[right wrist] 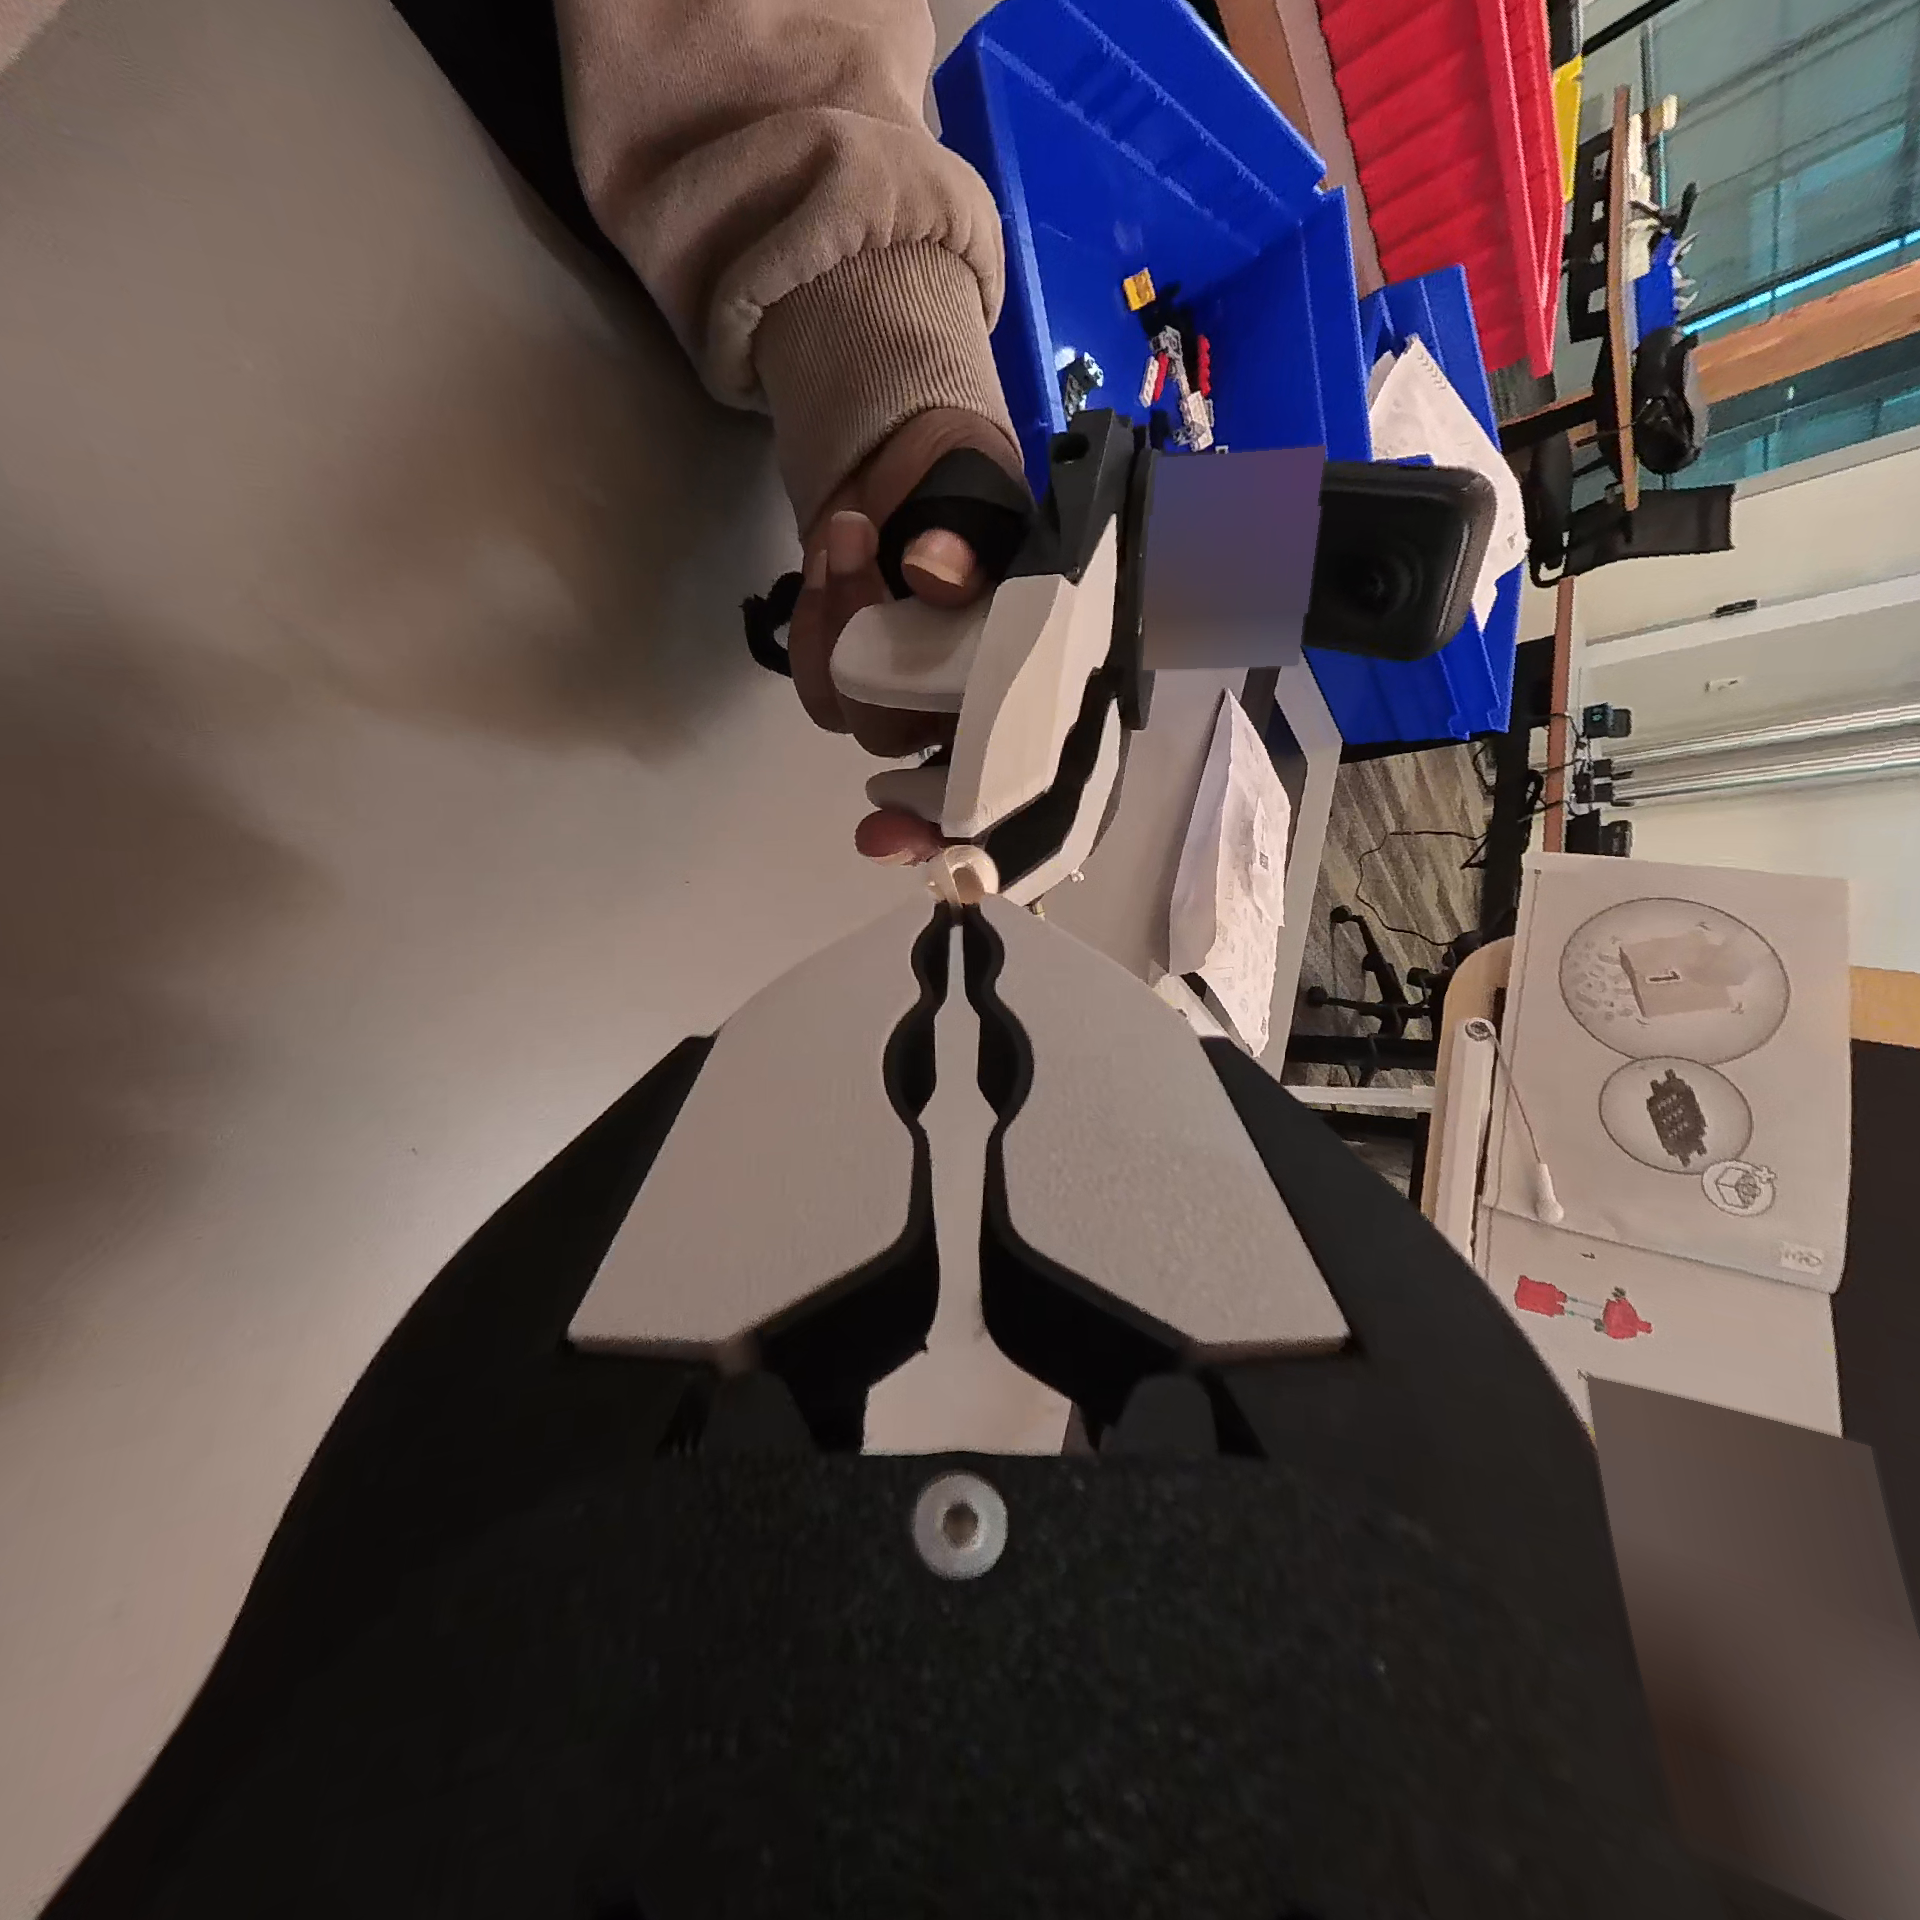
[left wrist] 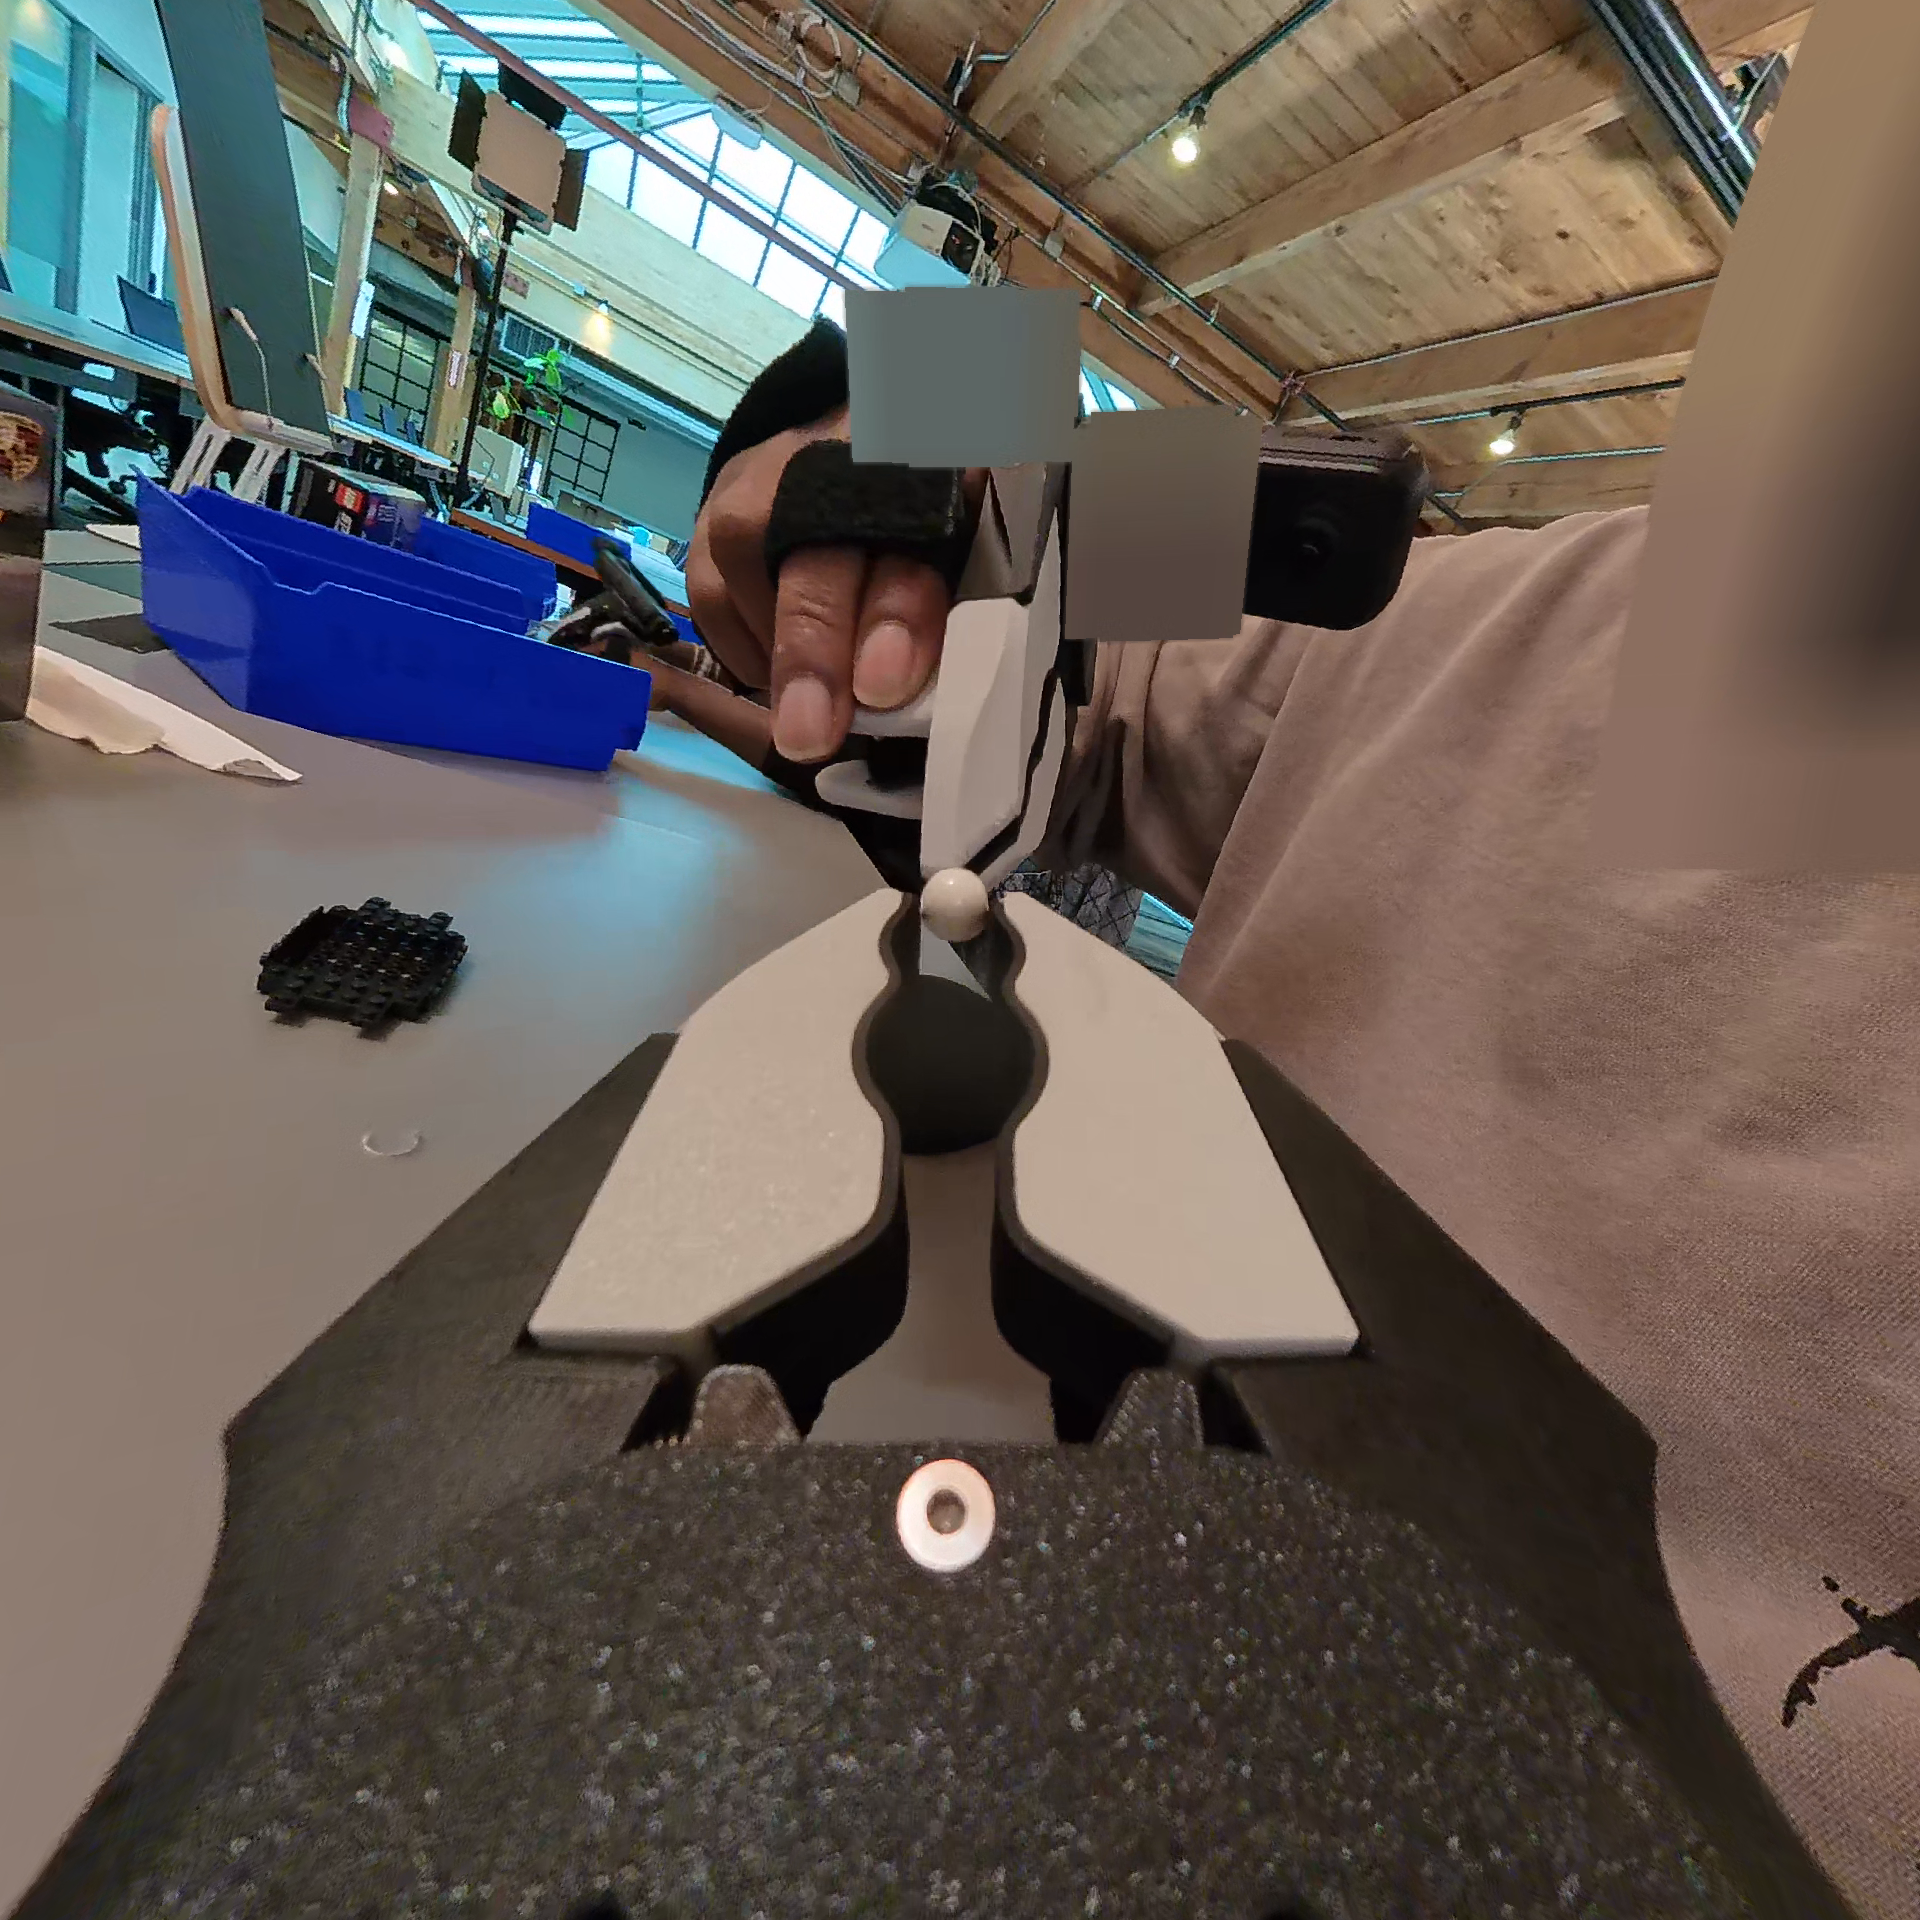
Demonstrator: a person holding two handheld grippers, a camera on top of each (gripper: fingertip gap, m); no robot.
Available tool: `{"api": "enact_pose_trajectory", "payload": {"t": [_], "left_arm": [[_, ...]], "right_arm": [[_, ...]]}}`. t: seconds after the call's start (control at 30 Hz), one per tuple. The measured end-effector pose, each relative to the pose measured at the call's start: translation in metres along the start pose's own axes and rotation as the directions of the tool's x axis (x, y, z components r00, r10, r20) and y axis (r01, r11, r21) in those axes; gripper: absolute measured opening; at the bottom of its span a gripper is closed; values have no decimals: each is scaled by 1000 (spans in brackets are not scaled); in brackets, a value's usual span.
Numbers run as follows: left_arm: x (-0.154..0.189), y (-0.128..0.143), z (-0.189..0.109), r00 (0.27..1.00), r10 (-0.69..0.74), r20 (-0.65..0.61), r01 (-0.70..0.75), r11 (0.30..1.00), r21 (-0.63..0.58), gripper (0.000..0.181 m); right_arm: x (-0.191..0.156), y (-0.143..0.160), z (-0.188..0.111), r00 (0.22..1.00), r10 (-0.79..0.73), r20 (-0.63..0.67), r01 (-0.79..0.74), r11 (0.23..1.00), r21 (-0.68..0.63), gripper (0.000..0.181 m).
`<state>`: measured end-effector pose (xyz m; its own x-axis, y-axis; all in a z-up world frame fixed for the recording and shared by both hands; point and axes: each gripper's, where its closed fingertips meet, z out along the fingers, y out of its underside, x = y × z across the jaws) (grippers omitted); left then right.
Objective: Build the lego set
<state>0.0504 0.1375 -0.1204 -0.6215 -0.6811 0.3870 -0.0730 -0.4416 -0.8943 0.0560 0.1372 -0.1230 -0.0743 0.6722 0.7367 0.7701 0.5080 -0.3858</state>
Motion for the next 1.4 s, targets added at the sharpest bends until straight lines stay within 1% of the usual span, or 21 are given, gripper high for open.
{"api": "enact_pose_trajectory", "payload": {"t": [0.2, 0.37, 0.77, 0.97, 1.17, 1.27, 1.4], "left_arm": [[1, 1, 1, 1000, 13, 2, -13, 1000, -13, 11], [2, 2, 2, 998, 55, 15, -55, 998, -31, 11], [4, 8, 5, 998, 65, 7, -65, 995, -71, 12], [6, 7, 4, 997, 74, -8, -74, 995, -64, 12], [16, 11, 6, 996, 63, -65, -68, 995, -79, 11], [21, 13, 7, 994, 56, -90, -65, 994, -91, 11], [22, 16, 8, 994, 51, -94, -62, 992, -114, 11]], "right_arm": [[-1, -1, -1, 1000, -16, 23, 17, 1000, -9, 2], [-2, -2, -2, 998, -47, 32, 48, 999, -15, 2], [-5, -4, -2, 990, -100, 95, 103, 994, -26, 2], [-4, -7, -1, 995, -35, 97, 35, 999, 2, 2], [-9, -15, -4, 988, 27, 154, -36, 998, 59, 2], [-11, -19, -5, 981, 40, 187, -56, 995, 79, 2], [-15, -19, -5, 974, 24, 225, -40, 997, 68, 2]]}}
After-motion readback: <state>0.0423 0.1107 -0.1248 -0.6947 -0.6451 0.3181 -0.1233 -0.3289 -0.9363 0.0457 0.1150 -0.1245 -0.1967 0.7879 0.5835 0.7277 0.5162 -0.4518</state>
